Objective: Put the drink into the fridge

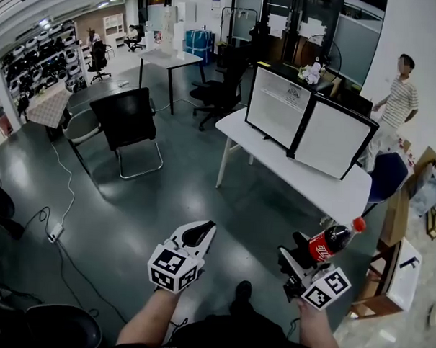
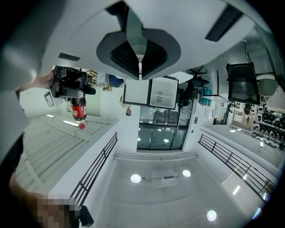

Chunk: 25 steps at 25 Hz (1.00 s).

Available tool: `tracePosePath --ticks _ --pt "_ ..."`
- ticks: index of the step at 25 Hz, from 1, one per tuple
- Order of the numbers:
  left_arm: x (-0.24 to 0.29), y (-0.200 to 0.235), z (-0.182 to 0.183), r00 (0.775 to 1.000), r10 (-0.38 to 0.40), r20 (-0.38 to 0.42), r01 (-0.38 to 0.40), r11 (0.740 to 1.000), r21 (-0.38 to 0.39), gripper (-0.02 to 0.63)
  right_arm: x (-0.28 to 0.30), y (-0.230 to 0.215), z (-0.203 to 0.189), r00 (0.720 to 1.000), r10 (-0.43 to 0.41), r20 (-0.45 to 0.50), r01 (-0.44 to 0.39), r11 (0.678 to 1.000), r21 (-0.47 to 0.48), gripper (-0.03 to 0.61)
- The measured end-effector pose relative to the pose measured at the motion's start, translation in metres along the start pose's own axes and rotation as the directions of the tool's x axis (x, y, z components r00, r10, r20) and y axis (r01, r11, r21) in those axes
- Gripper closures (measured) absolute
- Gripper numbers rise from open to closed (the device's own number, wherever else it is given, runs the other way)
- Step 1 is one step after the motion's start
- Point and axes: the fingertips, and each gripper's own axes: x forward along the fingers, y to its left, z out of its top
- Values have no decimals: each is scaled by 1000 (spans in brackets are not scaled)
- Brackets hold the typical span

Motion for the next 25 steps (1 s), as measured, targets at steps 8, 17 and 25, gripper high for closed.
tracePosePath --ticks 8,17,25 --pt "54 15 -11 999 -14 -40 13 1000 -24 580 22 -53 -1 1000 -10 -8 10 1000 29 299" --pt "144 35 -3 997 -6 -79 4 1000 -21 580 52 -140 -1 1000 0 -28 2 998 65 299" --pt "222 44 30 996 30 -81 -29 999 24 580 69 -223 20 1000 21 -21 -20 998 67 299"
